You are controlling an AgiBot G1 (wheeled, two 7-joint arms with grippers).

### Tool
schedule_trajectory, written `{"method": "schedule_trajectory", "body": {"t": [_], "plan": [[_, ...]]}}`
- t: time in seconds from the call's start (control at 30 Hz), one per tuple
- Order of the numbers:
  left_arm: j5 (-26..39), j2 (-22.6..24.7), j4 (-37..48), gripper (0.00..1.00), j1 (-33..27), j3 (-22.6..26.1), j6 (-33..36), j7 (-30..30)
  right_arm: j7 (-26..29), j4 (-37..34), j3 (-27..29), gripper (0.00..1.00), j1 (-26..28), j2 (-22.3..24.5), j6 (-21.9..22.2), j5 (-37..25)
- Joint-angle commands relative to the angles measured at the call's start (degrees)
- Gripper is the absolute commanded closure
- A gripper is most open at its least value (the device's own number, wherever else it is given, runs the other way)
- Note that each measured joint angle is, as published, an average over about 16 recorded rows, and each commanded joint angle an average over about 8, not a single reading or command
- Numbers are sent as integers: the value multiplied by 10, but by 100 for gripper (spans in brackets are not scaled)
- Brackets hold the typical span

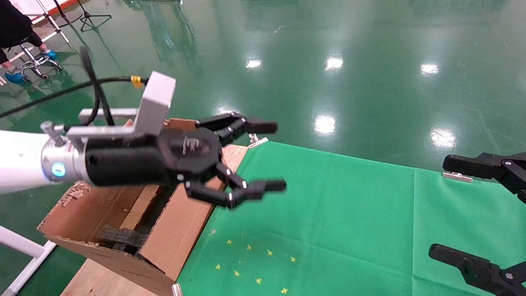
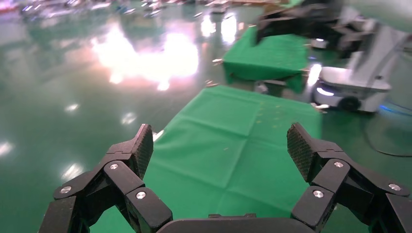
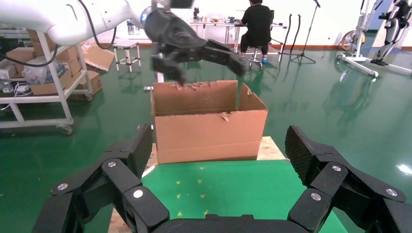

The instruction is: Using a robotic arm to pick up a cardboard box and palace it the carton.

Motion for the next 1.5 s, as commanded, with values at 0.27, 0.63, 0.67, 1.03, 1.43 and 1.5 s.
{"method": "schedule_trajectory", "body": {"t": [0.27, 0.63, 0.67, 1.03, 1.43, 1.5], "plan": [[-57, -2, -100, 0, 66, -22, 2, 37, 0, 0, 0, 0, 0, 0, 0, 0], [-61, -3, -105, 0, 70, -24, 2, 38, 0, 0, 0, 0, 0, 0, 0, 0], [-60, -3, -103, 0, 69, -24, 2, 38, 0, 0, 0, 0, 0, 0, 0, 0], [-55, -2, -94, 0, 63, -21, 2, 36, 0, 0, 0, 0, 0, 0, 0, 0], [-52, -2, -90, 0, 61, -21, 2, 35, 0, 0, 0, 0, 0, 0, 0, 0], [-52, -2, -90, 0, 61, -20, 2, 35, 0, 0, 0, 0, 0, 0, 0, 0]]}}
